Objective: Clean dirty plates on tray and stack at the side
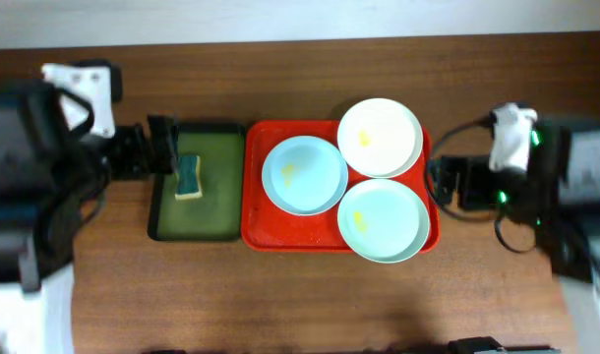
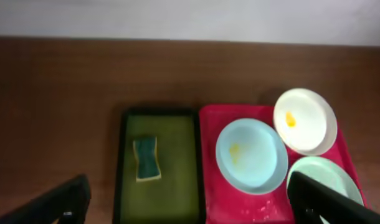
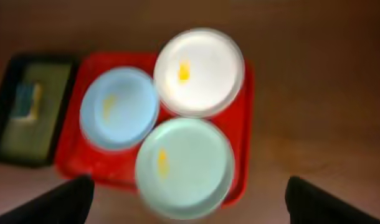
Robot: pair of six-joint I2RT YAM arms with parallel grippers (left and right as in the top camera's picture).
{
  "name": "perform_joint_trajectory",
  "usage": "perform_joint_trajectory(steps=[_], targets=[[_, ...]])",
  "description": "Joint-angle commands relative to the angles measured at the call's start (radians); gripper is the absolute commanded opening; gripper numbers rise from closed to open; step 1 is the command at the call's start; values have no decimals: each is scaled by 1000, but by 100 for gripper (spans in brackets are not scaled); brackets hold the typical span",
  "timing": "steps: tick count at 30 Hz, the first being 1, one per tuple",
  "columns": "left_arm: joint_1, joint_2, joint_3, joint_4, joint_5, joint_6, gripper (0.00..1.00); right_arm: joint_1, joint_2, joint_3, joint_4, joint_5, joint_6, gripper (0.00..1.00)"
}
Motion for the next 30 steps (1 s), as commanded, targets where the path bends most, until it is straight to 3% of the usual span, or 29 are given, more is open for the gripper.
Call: perform_joint_trajectory(steps=[1,2,3,4,5,7,8,9,10,12,13,18,22,23,26,28,30], targets=[[3,152,48,-34,7,19,99,3,175,100,-45,-180,5,99],[3,195,48,-76,7,19,99,4,217,100,-66,-185,5,93],[3,232,48,-111,6,19,72,4,259,100,-82,-193,5,73],[3,281,47,-143,8,10,0,4,314,100,-90,-195,5,9],[1,314,45,-154,11,-5,0,4,345,100,-88,-198,16,4],[-1,379,42,-164,11,-27,0,14,422,100,-87,-198,65,4],[-1,420,40,-165,11,-35,0,40,470,100,-87,-198,65,21],[-1,446,40,-170,11,-46,6,67,512,100,-85,-198,69,48],[-1,465,40,-172,11,-68,55,92,547,100,-84,-197,69,58],[0,467,40,-176,19,-71,74,142,609,100,-34,-196,69,58],[-1,467,40,-188,19,-71,99,166,634,100,5,-195,69,59],[0,467,40,-214,18,-71,99,207,674,100,107,-20,69,65],[1,467,40,-214,18,-71,99,207,720,99,188,-21,69,64],[1,467,40,-214,18,-71,99,207,753,98,220,-22,69,54],[1,467,40,-215,18,-71,99,212,840,98,222,-31,142,45],[1,467,40,-214,18,-71,99,248,896,98,224,-50,143,33],[1,467,40,-214,18,-71,99,286,923,97,256,-47,148,33]])
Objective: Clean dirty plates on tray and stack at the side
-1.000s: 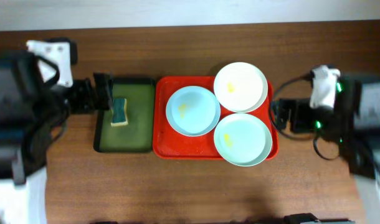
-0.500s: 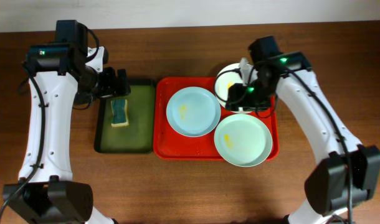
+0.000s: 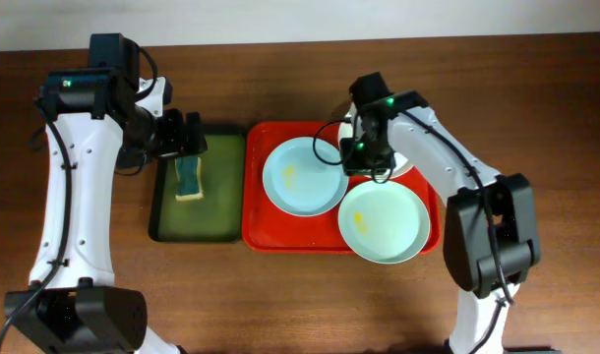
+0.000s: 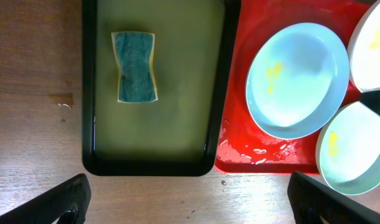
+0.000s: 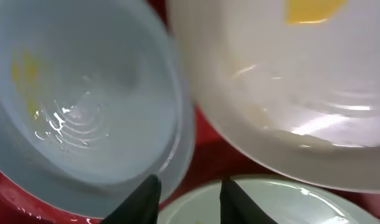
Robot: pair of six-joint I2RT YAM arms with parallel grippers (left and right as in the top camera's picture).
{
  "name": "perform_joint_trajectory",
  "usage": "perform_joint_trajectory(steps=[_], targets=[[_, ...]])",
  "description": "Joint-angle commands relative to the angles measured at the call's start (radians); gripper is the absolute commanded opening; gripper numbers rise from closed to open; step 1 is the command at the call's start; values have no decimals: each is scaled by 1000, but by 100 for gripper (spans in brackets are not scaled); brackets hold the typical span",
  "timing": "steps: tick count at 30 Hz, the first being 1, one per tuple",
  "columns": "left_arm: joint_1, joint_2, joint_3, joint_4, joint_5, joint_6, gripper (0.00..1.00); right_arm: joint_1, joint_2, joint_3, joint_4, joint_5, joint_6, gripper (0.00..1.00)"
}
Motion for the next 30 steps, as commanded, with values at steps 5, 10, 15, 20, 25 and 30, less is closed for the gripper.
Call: perform_joint_trajectory(steps=[5,10,15,20,25,30], targets=[[2,2,4,0,10,-5,99,54,60,11,58,42,103,31],[2,2,4,0,10,-5,99,46,61,11,75,70,118,31],[2,2,4,0,10,-5,99,55,61,9,51,70,118,14],[2,2,4,0,10,-5,99,55,61,9,37,114,118,22],[2,2,4,0,10,-5,99,61,61,9,29,119,117,18],[2,2,4,0,10,-5,99,73,64,5,33,132,118,18]])
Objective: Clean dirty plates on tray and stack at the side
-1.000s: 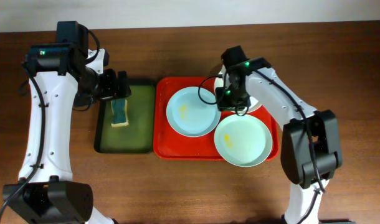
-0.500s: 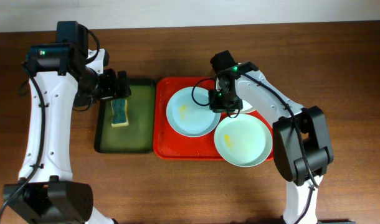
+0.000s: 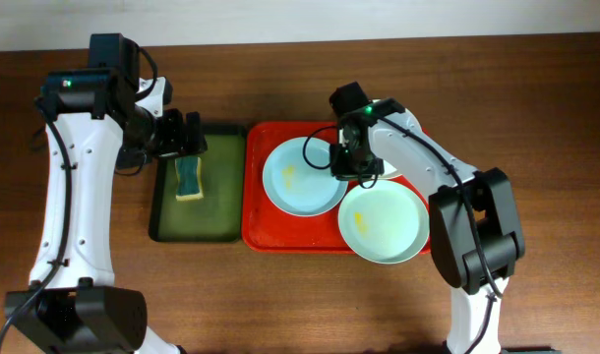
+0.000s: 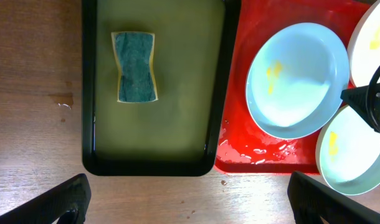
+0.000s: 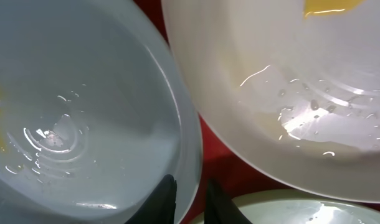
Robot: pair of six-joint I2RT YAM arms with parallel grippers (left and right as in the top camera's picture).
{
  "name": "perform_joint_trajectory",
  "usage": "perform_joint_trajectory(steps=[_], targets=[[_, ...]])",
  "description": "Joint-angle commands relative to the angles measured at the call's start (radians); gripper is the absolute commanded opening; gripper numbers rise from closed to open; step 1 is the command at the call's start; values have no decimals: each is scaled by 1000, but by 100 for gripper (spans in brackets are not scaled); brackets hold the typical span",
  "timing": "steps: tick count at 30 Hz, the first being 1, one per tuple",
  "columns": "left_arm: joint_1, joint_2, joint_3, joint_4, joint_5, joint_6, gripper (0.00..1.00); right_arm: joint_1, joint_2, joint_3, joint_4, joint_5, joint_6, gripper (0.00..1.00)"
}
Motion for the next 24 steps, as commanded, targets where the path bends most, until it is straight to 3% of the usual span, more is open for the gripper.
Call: perform_joint_trajectory(steps=[1,13,15,24], targets=[[2,2,4,0,11,-5,99,9,19,4,0,43,-1,18],[2,2,4,0,11,-5,99,9,23,-65,57,26,21,9],[2,2,4,0,11,-5,99,9,23,-65,63,11,25,4],[2,2,4,38,53,-6,99,8,22,-64,80,-40,25,4]])
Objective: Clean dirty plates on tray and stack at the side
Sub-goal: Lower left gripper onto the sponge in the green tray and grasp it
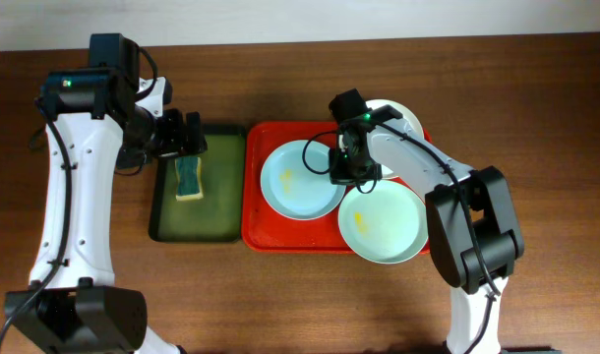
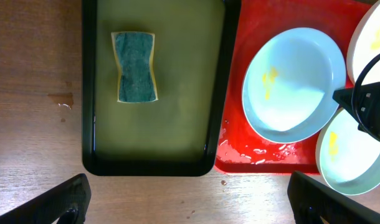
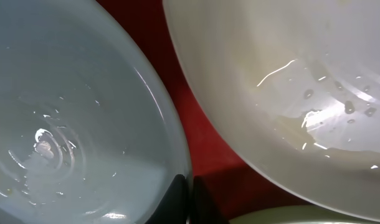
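Three dirty plates lie on the red tray [image 1: 253, 232]: a light blue plate [image 1: 298, 179] at the left, a white plate [image 1: 402, 116] at the back right, and a mint plate [image 1: 382, 222] in front. Each has a yellow smear. My right gripper [image 3: 189, 200] is shut on the blue plate's [image 3: 71, 124] right rim, beside the white plate [image 3: 289, 81]. A green-and-yellow sponge [image 2: 135, 76] rests in the dark green tray [image 2: 177, 124]. My left gripper [image 1: 180, 138] hangs open, high above that tray's far end.
The dark green tray [image 1: 210, 218] sits directly left of the red tray [image 2: 240, 155], their edges touching. Brown tabletop [image 1: 536, 285] stretches in front of and to the right of both trays. My right arm crosses over part of the white plate.
My right gripper's fingers, then slightly apart astride the blue plate's right rim, are now shut on it. The plate has shifted a little to the left. My left arm has not moved.
Both arms were drawn back at the table's sides with grippers open. Then my left gripper hung open over the sponge tray and my right gripper stood open between the plates. It narrowed around the blue plate's rim, and now grips it.
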Robot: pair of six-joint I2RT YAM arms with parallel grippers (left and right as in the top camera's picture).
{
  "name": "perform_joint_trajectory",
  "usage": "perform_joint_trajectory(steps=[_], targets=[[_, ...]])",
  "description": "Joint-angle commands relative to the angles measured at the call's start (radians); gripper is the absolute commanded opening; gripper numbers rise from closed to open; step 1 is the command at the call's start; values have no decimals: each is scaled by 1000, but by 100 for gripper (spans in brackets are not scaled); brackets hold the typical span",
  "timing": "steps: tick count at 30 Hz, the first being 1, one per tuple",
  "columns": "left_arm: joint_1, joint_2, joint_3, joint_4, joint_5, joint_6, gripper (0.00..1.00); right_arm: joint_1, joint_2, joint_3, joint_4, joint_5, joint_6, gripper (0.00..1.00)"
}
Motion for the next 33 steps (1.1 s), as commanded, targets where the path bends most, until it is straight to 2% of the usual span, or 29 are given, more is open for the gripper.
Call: perform_joint_trajectory(steps=[1,5,6,7,8,9,11,12,13,14,17,19,24,33], targets=[[2,2,4,72,72,-6,99,6,17,-6,12,-16,-1,5],[2,2,4,126,69,-5,99,6,17,-6,23,-16,-2,4],[2,2,4,126,59,-5,94,6,17,-6,22,-16,-2,4],[0,5,3,126,36,-5,67,6,17,-6,20,-16,-2,4],[0,8,-3,124,-27,-5,18,6,17,-6,19,-16,-2,4],[0,10,-16,126,-77,-5,12,6,17,-6,19,-16,-2,4],[0,21,-60,133,-103,-5,15,6,17,-6,19,-16,-2,4],[0,28,-79,142,-103,-5,27,6,17,-6,19,-16,-2,5],[0,38,-102,157,-104,-5,34,6,17,-6,19,-16,-2,4],[0,55,-130,180,-107,-5,36,6,17,-6,20,-15,-2,5],[0,145,-193,261,-140,-5,34,6,17,-6,20,-13,-2,5],[0,205,-193,294,-140,-5,28,6,17,-6,20,-13,-2,4],[0,328,-193,319,-145,40,30,6,17,-6,20,-13,-2,5],[0,380,-194,343,-226,59,28,6,17,-6,20,-13,-2,5]])
